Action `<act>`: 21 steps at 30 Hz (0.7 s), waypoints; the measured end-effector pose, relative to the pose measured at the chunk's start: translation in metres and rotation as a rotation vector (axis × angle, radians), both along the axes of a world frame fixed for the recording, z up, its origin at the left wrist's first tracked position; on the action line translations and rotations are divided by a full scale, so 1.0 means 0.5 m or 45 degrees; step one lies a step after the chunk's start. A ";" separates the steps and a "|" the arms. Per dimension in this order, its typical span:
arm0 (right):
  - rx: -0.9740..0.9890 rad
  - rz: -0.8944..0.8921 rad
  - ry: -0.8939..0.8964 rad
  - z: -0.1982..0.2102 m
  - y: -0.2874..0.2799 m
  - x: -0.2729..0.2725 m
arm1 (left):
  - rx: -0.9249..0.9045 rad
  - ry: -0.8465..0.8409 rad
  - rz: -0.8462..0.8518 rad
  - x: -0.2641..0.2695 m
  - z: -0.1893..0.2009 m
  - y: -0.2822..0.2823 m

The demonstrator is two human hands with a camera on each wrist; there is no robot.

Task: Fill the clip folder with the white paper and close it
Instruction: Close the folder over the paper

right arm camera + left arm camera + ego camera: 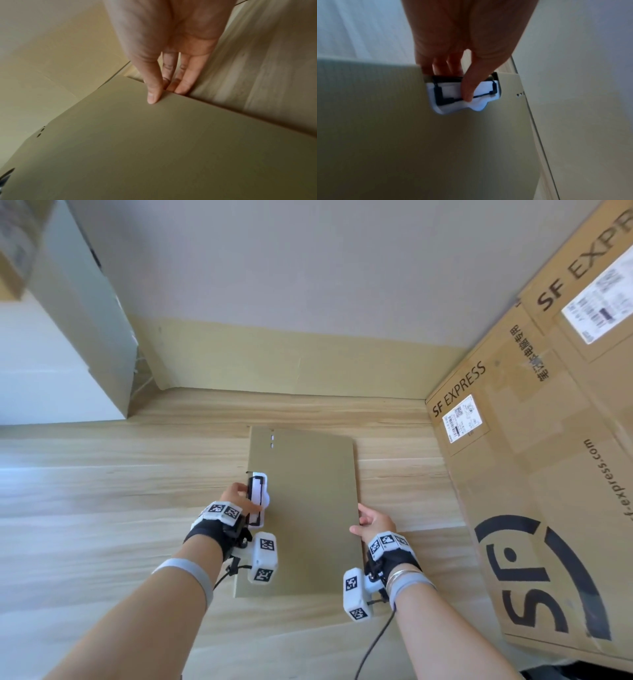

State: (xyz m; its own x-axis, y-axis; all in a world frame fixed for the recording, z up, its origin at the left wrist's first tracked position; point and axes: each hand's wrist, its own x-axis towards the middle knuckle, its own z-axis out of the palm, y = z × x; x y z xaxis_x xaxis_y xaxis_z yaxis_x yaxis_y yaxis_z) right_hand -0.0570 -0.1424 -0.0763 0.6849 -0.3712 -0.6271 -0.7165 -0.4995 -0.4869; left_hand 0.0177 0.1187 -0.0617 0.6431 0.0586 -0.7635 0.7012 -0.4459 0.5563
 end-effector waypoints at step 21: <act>0.349 -0.041 -0.189 0.025 0.178 0.158 | -0.253 -0.210 0.317 0.090 0.005 0.179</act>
State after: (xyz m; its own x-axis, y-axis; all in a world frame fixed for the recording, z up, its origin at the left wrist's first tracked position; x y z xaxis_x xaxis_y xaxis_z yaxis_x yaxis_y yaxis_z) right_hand 0.0220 -0.0536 -0.0636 0.7670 -0.2253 -0.6008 -0.6410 -0.3135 -0.7006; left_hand 0.0627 0.2080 -0.0593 0.7435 0.0896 -0.6627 0.6680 -0.1447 0.7300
